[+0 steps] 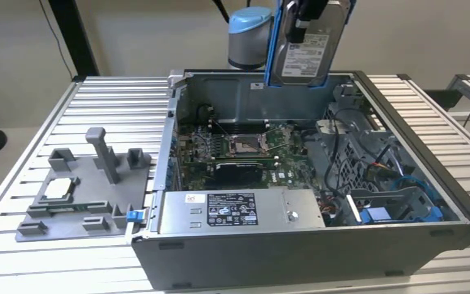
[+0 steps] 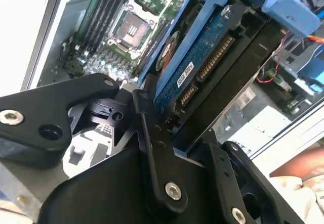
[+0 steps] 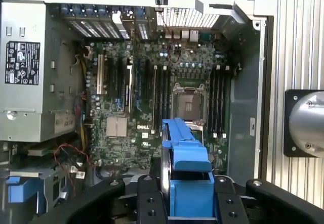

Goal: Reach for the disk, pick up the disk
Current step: 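Pick up the disk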

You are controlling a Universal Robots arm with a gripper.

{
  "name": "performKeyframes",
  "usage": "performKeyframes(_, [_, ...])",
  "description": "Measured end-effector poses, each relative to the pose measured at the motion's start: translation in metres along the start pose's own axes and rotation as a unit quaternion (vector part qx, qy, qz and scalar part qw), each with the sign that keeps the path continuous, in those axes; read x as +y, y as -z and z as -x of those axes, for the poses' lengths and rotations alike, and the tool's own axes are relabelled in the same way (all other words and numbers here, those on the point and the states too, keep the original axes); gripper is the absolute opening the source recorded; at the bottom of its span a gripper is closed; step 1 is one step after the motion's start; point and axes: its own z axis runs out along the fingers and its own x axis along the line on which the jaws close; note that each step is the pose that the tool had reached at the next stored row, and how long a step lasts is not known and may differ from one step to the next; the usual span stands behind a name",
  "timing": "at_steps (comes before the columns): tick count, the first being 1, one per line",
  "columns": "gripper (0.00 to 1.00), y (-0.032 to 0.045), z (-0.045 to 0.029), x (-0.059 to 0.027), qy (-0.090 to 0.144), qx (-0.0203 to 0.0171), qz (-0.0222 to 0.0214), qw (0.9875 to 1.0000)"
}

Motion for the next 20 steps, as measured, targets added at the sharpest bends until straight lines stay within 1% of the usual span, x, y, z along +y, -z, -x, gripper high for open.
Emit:
performKeyframes(10, [0.00, 0.0023, -0.0040, -0.0337, 0.000, 0.0000, 0.0020, 1.0000])
performKeyframes(16, [0.00, 0.0030, -0.0046, -0.0461, 0.000, 0.0000, 0.0023, 1.0000])
performKeyframes(20, [0.00, 0.0038, -0.0053, -0.0568, 0.000, 0.0000, 0.0025, 1.0000])
